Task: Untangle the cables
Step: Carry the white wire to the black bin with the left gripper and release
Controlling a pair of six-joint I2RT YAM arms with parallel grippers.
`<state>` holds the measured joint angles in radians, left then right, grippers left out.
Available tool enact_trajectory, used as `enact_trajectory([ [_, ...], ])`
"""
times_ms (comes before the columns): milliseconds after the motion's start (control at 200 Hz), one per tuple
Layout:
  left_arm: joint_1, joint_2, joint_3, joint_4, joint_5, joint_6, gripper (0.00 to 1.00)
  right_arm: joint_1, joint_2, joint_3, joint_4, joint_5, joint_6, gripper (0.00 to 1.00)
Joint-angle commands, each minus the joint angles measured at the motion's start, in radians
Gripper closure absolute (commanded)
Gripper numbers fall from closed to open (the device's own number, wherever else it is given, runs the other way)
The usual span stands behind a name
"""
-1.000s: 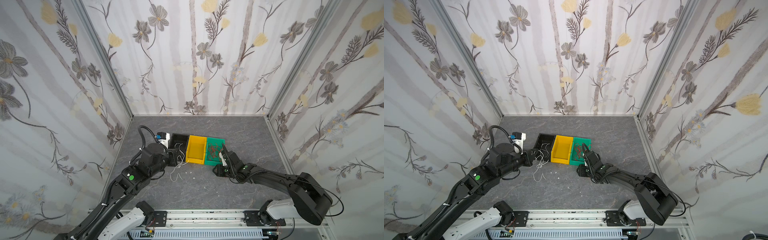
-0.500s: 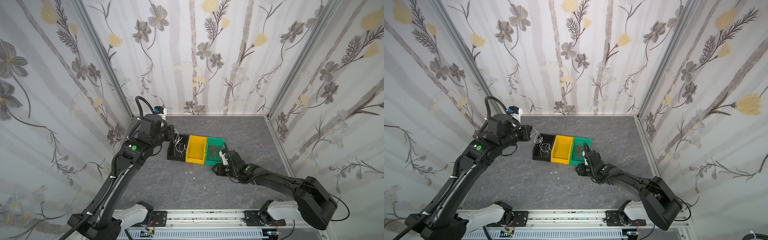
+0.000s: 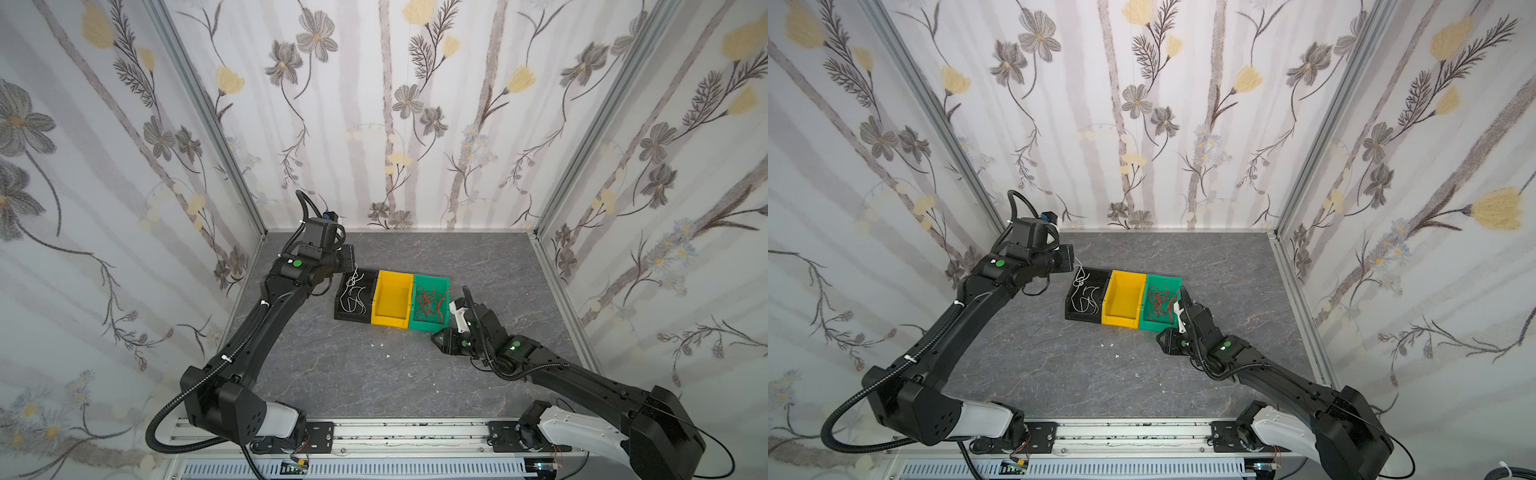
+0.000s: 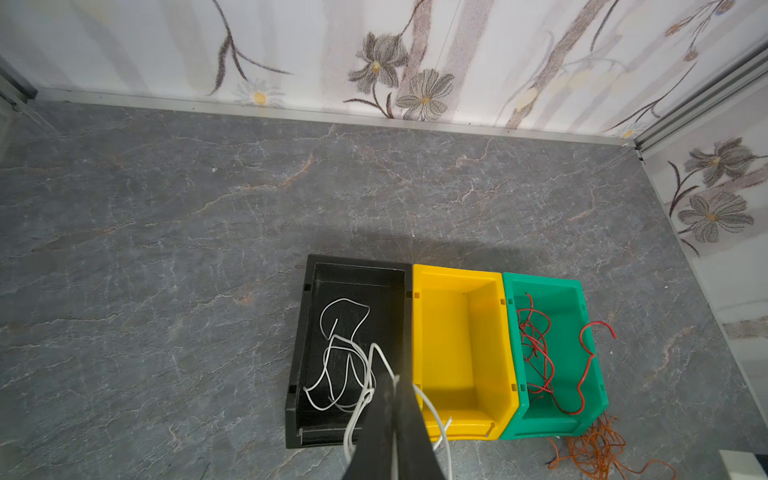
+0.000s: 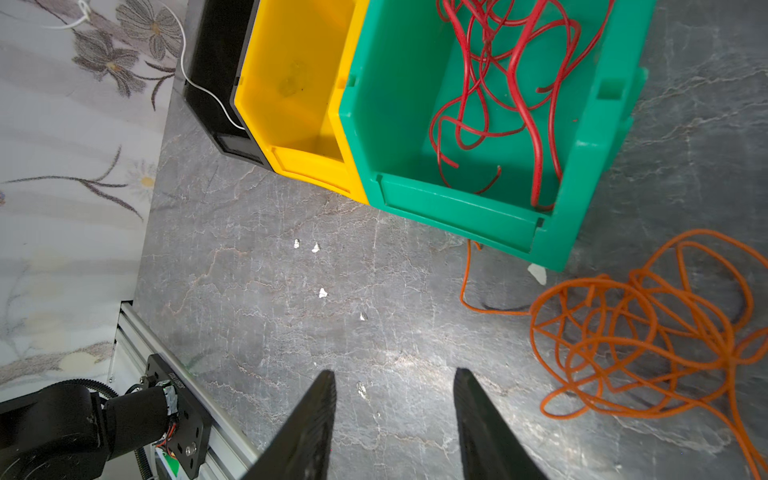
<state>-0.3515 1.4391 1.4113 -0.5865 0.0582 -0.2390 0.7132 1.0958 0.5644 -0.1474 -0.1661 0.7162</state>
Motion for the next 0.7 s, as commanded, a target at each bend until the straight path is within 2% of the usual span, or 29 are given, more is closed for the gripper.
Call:
enact_trajectory([
  [0,0.002,0.054,-0.012,0.060,0.050,-0.009,1.00,0.000,-0.011,-0.007,-0.019,0.018,0.002,0.52],
  [125,0.002,0.108,-0.044,0.090,0.047,-0.028,1.00,0.000,-0.027,-0.013,-0.030,0.025,0.003,0.52],
  [285,0.002,0.166,-0.107,0.136,-0.016,-0.029,1.00,0.000,-0.051,-0.022,-0.040,0.036,0.004,0.52],
  [520,0.001,0.312,-0.083,0.131,-0.061,-0.033,1.00,0.000,-0.071,-0.035,-0.049,0.042,0.012,0.52],
  [650,0.000,0.374,-0.059,0.115,-0.050,-0.031,1.00,0.000,-0.097,-0.048,-0.058,0.055,0.015,0.52],
  [695,-0.001,0.398,-0.039,0.089,-0.066,-0.032,0.96,0.000,-0.103,-0.048,-0.064,0.057,0.017,0.52],
])
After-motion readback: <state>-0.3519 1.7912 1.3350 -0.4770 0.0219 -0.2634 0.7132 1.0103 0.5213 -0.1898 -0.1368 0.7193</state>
